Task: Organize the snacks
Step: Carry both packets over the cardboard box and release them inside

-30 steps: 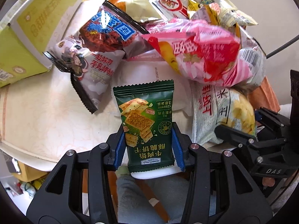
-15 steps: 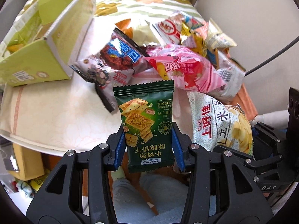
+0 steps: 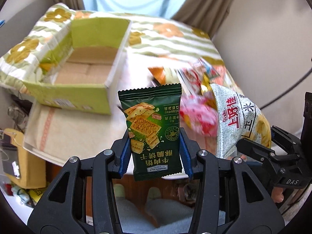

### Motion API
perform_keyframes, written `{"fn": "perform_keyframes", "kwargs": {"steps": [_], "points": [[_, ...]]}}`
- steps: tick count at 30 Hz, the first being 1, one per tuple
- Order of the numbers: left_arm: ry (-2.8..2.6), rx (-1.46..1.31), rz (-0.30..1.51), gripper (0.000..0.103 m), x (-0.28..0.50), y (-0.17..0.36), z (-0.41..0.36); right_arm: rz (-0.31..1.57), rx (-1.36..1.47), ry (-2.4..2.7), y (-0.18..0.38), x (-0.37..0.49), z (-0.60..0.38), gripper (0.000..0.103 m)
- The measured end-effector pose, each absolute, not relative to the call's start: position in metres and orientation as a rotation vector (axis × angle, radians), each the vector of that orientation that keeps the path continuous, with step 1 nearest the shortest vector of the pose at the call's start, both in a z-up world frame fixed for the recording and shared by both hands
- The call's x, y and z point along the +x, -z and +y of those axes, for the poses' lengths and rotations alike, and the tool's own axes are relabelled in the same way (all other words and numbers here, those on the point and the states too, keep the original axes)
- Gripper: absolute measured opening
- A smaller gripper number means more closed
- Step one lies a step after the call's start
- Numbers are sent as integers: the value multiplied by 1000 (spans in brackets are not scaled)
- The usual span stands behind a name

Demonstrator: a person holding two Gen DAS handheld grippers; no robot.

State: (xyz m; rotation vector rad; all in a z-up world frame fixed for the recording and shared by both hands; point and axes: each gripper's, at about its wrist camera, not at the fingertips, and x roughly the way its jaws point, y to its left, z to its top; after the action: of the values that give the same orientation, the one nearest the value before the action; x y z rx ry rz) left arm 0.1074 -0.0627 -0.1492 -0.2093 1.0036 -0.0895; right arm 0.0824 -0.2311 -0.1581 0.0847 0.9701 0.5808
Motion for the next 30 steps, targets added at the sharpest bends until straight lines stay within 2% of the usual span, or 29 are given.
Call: {"fn": "perform_keyframes", "kwargs": {"steps": [7,14,22,30], "points": [[71,-209,939,40,149,121,9,895,13,-594,129,115,-173,65],[92,-206,969,40,207,117,91,903,-9,-579,123,162,-84,65],[152,-165,1087,40,277,150,159,978,-23,-498,145,205,-1,65],[217,-66,1209,40,311,192,168,1032,-86,-395,166,230,36,65]]}}
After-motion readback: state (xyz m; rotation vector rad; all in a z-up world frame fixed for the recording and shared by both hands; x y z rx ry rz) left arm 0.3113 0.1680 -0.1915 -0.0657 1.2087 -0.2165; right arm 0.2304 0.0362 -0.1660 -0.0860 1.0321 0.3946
